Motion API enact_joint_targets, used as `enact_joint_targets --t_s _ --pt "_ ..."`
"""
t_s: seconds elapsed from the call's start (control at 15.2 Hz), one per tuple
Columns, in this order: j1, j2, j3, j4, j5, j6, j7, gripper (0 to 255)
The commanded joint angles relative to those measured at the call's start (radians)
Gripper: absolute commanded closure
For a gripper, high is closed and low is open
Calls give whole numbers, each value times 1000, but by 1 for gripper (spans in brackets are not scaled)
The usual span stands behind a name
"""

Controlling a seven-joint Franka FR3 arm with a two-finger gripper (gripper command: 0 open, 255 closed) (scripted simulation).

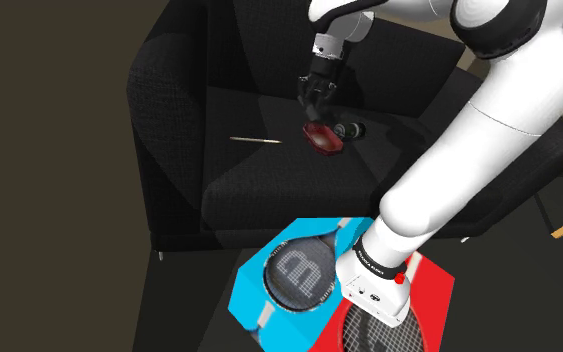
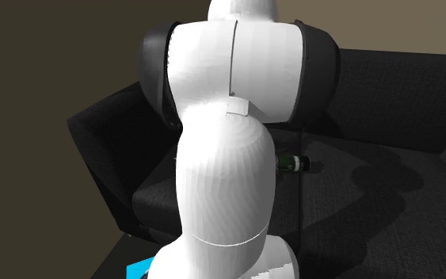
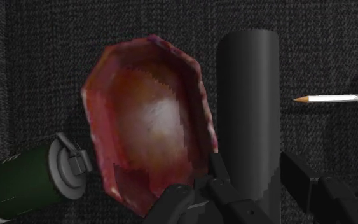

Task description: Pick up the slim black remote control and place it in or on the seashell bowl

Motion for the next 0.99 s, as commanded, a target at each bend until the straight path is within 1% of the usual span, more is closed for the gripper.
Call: enact_joint_targets --t_s 0.0,0.26,0.92 --pt "-19 -47 -19 -51 -20 4 -30 255" --pt "-62 -124 -63 -141 -63 17 -97 255" --pt "-62 -66 -68 -220 -48 152 -114 255"
